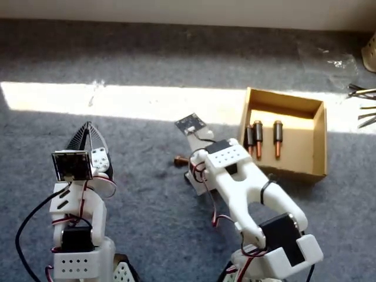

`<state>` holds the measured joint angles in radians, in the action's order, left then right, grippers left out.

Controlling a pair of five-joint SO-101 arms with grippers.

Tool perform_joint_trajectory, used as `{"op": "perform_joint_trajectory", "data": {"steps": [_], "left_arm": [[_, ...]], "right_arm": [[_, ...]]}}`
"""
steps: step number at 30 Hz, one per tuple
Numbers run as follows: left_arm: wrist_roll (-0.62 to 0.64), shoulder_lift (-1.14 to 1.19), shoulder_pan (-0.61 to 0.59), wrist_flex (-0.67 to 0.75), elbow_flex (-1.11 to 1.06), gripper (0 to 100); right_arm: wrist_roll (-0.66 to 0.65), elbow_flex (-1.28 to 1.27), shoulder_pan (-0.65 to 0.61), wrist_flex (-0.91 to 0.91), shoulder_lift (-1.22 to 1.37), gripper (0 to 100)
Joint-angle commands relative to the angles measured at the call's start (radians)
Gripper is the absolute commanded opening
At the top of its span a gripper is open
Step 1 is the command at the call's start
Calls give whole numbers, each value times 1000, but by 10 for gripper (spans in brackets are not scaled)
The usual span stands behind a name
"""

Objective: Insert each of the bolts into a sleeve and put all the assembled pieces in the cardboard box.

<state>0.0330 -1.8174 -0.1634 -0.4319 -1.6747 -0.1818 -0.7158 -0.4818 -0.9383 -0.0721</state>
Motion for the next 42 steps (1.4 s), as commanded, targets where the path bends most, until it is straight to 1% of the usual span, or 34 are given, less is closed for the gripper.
{"op": "perform_joint_trajectory", "data": {"steps": [1, 3, 6, 7, 10, 14, 20, 24, 28, 33, 36, 38, 42], "left_arm": [[-3, -8, -13, -2, -21, 6], [-3, -8, -13, -2, -21, 6], [-3, -8, -13, -2, -21, 6], [-3, -8, -13, -2, -21, 6], [-3, -8, -13, -2, -21, 6], [-3, -7, -13, -2, -21, 6], [-3, -7, -7, -8, -21, 7], [-3, -7, -5, -21, -21, 7], [-3, -7, -4, -21, -21, 7], [-5, -7, 59, -25, -21, 7], [-5, -7, 82, -25, -21, 7], [-35, -7, 111, -32, -21, 7], [-172, -10, 182, -97, -21, 7]], "right_arm": [[-12, 38, -2, 16, 1, 151], [-12, 38, 10, 16, -1, 125], [-14, 39, 48, 16, -4, 12], [-14, 39, 64, 16, -5, 2], [-14, 42, 91, 1, -7, 3], [-14, 91, 85, -70, -44, 3], [-14, 165, 84, -173, -259, 3], [-9, 162, 82, -199, -444, 3], [-9, 88, 81, -205, -627, 3], [-5, -28, 81, -205, -840, 3], [61, -94, 82, -205, -928, 3], [86, -125, 82, -205, -974, 3], [91, -162, 81, -206, -1038, 3]]}}
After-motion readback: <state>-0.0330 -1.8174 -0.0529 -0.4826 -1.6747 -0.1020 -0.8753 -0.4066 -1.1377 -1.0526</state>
